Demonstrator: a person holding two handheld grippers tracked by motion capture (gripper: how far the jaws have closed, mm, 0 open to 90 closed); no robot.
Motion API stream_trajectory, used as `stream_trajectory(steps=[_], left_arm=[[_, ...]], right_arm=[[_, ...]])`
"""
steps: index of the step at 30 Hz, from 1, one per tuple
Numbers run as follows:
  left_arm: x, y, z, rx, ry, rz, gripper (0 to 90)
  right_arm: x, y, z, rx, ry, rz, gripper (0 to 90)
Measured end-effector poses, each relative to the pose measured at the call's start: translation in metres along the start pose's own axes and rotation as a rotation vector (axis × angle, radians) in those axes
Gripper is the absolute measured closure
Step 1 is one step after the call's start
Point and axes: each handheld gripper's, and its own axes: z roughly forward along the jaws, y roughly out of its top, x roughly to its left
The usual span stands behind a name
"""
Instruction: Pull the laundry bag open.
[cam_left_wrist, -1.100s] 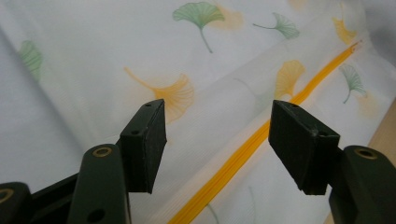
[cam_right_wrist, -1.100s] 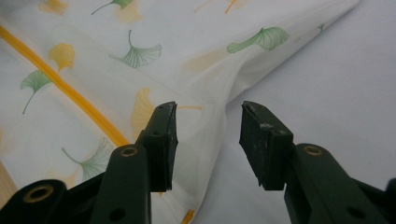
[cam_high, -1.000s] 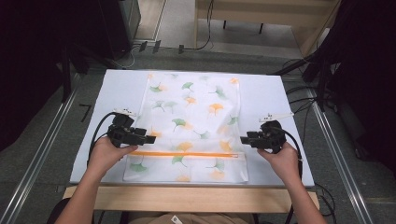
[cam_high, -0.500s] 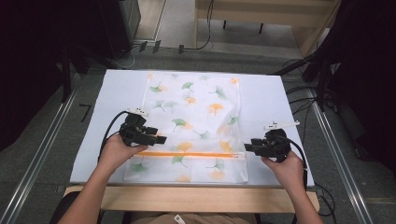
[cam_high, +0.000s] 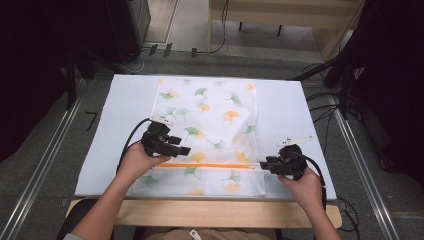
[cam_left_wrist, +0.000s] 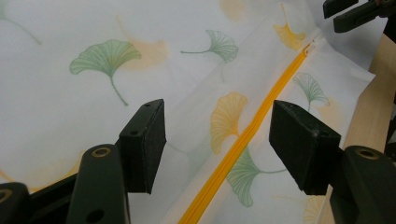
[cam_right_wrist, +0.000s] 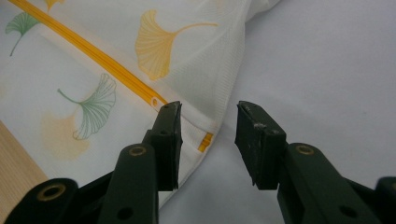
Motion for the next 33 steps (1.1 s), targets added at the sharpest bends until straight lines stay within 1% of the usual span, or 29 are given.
stream_trajectory(steps=[3, 5, 7, 9, 12, 14, 17, 18, 19, 21, 23, 26, 27, 28, 29, 31, 33], left_arm=[[-0.003, 0.003, 0.005, -0.002, -0.011, 0.008, 37.5], [-0.006, 0.006, 0.009, 0.004, -0.02, 0.005, 37.3], [-0.009, 0.008, 0.013, 0.004, -0.018, 0.004, 37.2], [-0.011, 0.01, 0.017, 0.007, -0.028, 0.013, 37.2], [-0.016, 0.012, 0.023, 0.013, -0.032, 0.025, 37.2], [-0.018, 0.014, 0.025, 0.016, -0.036, 0.029, 37.3], [-0.022, 0.016, 0.03, -0.002, -0.061, 0.027, 38.0], [-0.023, 0.016, 0.031, -0.004, -0.065, 0.023, 39.5], [-0.024, 0.017, 0.032, 0.004, -0.068, 0.029, 41.3], [-0.028, 0.018, 0.036, 0.005, -0.065, 0.03, 41.6], [-0.03, 0.019, 0.038, 0.013, -0.071, 0.028, 42.5], [-0.034, 0.019, 0.04, 0.013, -0.07, 0.038, 43.3], [-0.035, 0.019, 0.041, 0.011, -0.073, 0.048, 43.5], [-0.038, 0.019, 0.042, 0.01, -0.072, 0.05, 43.7], [-0.04, 0.019, 0.044, 0.008, -0.071, 0.058, 44.1], [-0.044, 0.019, 0.046, 0.007, -0.074, 0.069, 45.0], [-0.047, 0.02, 0.049, 0.007, -0.076, 0.065, 45.8]], right_arm=[[-0.001, -0.004, 0.0, 0.009, -0.003, -0.003, 61.5], [-0.001, -0.006, 0.002, 0.019, -0.001, -0.001, 61.1], [0.0, -0.008, 0.003, 0.035, 0.005, -0.024, 60.8], [0.001, -0.01, 0.006, 0.043, 0.003, -0.042, 60.6], [0.002, -0.012, 0.01, 0.061, -0.009, -0.055, 59.0], [0.003, -0.012, 0.013, 0.061, -0.013, -0.06, 58.8], [0.005, -0.012, 0.015, 0.048, -0.018, -0.073, 58.0], [0.006, -0.011, 0.016, 0.043, -0.014, -0.076, 58.1], [0.007, -0.01, 0.018, 0.044, -0.018, -0.078, 58.7], [0.009, -0.008, 0.019, 0.045, -0.023, -0.077, 60.8], [0.011, -0.005, 0.022, 0.045, -0.036, -0.076, 62.3], [0.015, -0.003, 0.025, 0.046, -0.059, -0.091, 64.4], [0.016, -0.002, 0.025, 0.048, -0.064, -0.096, 65.2], [0.017, -0.002, 0.026, 0.047, -0.069, -0.094, 67.0], [0.018, -0.002, 0.026, 0.048, -0.069, -0.097, 70.4], [0.019, -0.001, 0.028, 0.046, -0.054, -0.092, 75.8], [0.02, 0.001, 0.029, 0.05, -0.034, -0.094, 82.5]])
